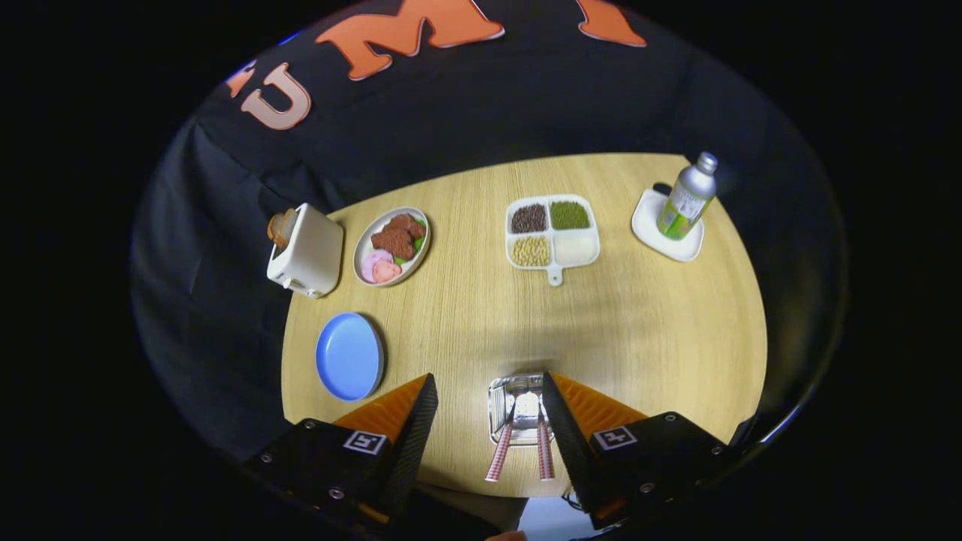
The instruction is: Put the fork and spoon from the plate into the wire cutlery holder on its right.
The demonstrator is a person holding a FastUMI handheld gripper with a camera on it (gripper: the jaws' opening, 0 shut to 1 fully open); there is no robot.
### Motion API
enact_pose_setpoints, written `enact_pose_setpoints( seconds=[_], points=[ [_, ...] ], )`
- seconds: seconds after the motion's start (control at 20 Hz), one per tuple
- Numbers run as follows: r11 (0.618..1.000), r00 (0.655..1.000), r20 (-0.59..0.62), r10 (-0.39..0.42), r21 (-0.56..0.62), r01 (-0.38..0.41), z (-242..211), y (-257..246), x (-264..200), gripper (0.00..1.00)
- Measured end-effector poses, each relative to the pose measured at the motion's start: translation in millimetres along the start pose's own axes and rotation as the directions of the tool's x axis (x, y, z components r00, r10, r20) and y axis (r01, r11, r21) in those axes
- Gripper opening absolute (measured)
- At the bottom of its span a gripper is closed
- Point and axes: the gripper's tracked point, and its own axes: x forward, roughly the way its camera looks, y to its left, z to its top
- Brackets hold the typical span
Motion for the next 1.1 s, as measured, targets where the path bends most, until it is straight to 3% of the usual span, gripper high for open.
enact_pose_setpoints(
  seconds=[0.2,0.35,0.55,0.65,0.85,0.95,1.0,1.05,1.1],
  points=[
    [0.991,0.958,0.254,-0.131,0.055,0.121,42,-17,-15,0.89],
    [0.984,0.881,0.438,-0.177,0.06,0.168,73,-25,-40,0.89],
    [0.986,0.703,0.694,-0.157,0.064,0.156,122,-11,-92,0.89],
    [0.978,0.603,0.783,-0.156,0.038,0.204,139,-6,-121,0.89],
    [0.968,0.453,0.885,-0.111,-0.006,0.25,153,22,-182,0.88],
    [0.958,0.336,0.939,-0.073,-0.028,0.287,165,36,-212,0.91],
    [0.948,0.294,0.953,-0.067,-0.031,0.317,169,40,-224,0.93],
    [0.942,0.269,0.961,-0.061,-0.033,0.335,169,45,-233,0.94],
    [0.944,0.264,0.963,-0.051,-0.04,0.328,168,53,-239,0.94]
  ],
)
